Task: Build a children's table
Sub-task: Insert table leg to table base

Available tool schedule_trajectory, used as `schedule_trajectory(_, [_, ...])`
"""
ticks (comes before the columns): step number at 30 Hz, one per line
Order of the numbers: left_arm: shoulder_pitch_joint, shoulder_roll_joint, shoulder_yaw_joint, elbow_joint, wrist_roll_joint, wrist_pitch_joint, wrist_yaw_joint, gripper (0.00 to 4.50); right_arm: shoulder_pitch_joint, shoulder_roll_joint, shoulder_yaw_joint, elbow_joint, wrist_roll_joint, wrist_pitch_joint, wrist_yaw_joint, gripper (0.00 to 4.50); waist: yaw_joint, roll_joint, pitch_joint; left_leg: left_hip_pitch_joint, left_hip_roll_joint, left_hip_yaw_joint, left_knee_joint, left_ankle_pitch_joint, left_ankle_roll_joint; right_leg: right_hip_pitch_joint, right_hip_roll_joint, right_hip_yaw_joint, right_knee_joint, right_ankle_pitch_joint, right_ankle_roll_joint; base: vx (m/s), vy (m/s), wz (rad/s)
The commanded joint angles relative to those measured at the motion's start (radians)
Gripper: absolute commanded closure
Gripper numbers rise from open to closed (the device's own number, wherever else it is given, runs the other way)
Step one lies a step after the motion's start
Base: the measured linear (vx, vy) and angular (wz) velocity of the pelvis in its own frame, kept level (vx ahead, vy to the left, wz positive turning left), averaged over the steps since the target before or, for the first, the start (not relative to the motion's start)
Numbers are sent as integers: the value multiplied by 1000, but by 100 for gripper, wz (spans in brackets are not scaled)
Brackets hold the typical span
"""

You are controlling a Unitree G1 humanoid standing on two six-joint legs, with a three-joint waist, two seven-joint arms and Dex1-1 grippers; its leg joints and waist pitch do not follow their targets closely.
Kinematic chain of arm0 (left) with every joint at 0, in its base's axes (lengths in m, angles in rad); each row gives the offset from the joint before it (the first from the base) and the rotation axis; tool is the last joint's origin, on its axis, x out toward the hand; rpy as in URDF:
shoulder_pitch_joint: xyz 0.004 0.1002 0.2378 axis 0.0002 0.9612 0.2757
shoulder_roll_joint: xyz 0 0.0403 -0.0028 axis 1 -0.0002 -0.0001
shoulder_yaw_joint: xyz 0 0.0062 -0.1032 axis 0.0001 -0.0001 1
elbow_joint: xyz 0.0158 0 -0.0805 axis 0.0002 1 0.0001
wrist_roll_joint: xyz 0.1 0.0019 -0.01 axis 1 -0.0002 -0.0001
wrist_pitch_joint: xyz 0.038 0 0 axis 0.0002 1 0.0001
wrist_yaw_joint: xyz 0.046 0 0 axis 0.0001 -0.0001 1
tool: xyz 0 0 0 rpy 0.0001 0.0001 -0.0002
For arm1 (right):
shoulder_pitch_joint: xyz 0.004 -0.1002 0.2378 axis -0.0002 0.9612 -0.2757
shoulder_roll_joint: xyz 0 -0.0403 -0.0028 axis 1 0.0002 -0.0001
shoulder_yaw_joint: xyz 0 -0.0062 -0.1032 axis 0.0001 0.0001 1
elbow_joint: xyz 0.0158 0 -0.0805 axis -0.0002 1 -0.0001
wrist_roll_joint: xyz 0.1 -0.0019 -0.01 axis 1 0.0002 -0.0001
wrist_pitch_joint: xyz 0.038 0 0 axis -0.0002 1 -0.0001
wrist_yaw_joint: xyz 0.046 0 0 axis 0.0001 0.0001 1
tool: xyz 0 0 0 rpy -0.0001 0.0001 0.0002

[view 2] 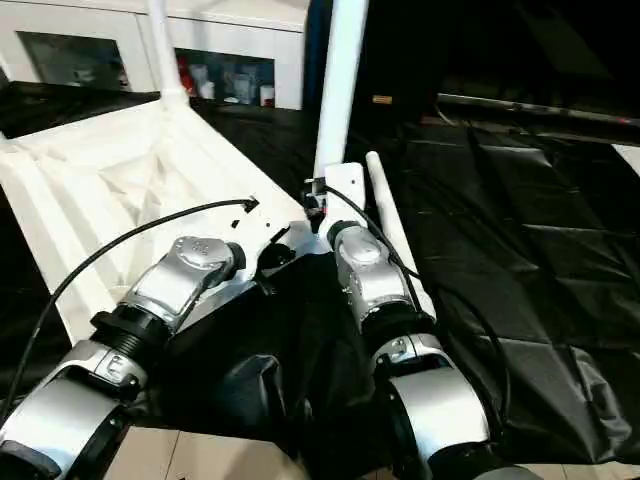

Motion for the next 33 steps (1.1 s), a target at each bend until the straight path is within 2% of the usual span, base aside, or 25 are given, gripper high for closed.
schedule_trajectory(1, [-10, -4, 0, -19, 3, -1, 4, 450, 75, 27, 61, 141, -35, 118, 44, 264, 3, 16, -39, -26, 46, -10, -71, -264, 55, 39, -84, 69, -116, -482, -86, 0, 0, 0])
schedule_trajectory(4, [-12, -3, 0, -16, 3, -3, 1, 450, 74, 29, 51, 144, -33, 114, 41, 264, 4, 16, -39, -22, 44, -9, -70, -267, 58, 35, -84, 69, -119, -497, -83, 0, 0, 0])
schedule_trajectory(14, [-16, 0, -1, -15, 3, -3, -10, 450, 73, 28, 43, 150, -46, 107, 70, 264, 4, 17, -37, -25, 44, -11, -72, -281, 57, 34, -84, 67, -124, -538, -66, 0, 0, 0])
schedule_trajectory(15, [-16, 1, -2, -14, 4, -4, -12, 450, 74, 29, 41, 147, -42, 105, 81, 229, 4, 16, -38, -25, 44, -11, -72, -281, 59, 34, -84, 67, -124, -537, -65, 0, 0, 0])
schedule_trajectory(17, [-17, 3, -1, -16, 3, -4, -14, 450, 73, 31, 34, 142, -34, 101, 87, 229, 5, 16, -37, -25, 43, -11, -72, -276, 60, 33, -85, 68, -124, -540, -66, 0, 0, 0])
schedule_trajectory(18, [-18, 3, -1, -14, 3, -4, -15, 450, 72, 31, 31, 142, -32, 101, 88, 189, 5, 17, -39, -23, 44, -11, -71, -274, 60, 33, -85, 68, -124, -536, -70, 0, 0, 0])
schedule_trajectory(20, [-18, 4, -1, -15, 3, -4, -15, 450, 70, 32, 27, 140, -28, 98, 88, 187, 4, 18, -39, -25, 45, -11, -72, -265, 59, 33, -85, 68, -121, -519, -80, 0, 0, 0])
schedule_trajectory(23, [-22, 5, -1, -14, 3, -6, -19, 450, 58, 29, 15, 134, -17, 82, 99, 146, 7, 18, -43, -28, 46, -9, -71, -239, 63, 39, -84, 69, -114, -455, -100, 0, 0, 0])
schedule_trajectory(25, [-24, 4, 0, -11, 3, -8, -21, 450, 53, 27, 10, 132, -14, 71, 109, 137, 7, 21, -45, -27, 48, -7, -69, -220, 64, 40, -84, 70, -110, -406, -122, 0, 0, 0])
schedule_trajectory(29, [-27, 3, 0, -7, 4, -11, -26, 450, 50, 22, 7, 125, -16, 54, 119, 98, 7, 21, -45, -29, 49, -5, -68, -211, 66, 44, -84, 70, -106, -371, -144, 0, 0, 0])
schedule_trajectory(31, [-28, 5, -1, -8, 3, -12, -29, 450, 48, 17, 3, 115, -17, 36, 133, 81, 8, 21, -49, -28, 49, -4, -66, -204, 65, 46, -85, 70, -105, -367, -150, 0, 0, 0])
schedule_trajectory(33, [-27, 8, -4, -12, 2, -18, -38, 450, 50, 9, 2, 94, -15, 27, 149, 60, 10, 20, -52, -31, 50, -3, -64, -169, 71, 50, -85, 71, -98, -310, -165, 0, 0, 0])
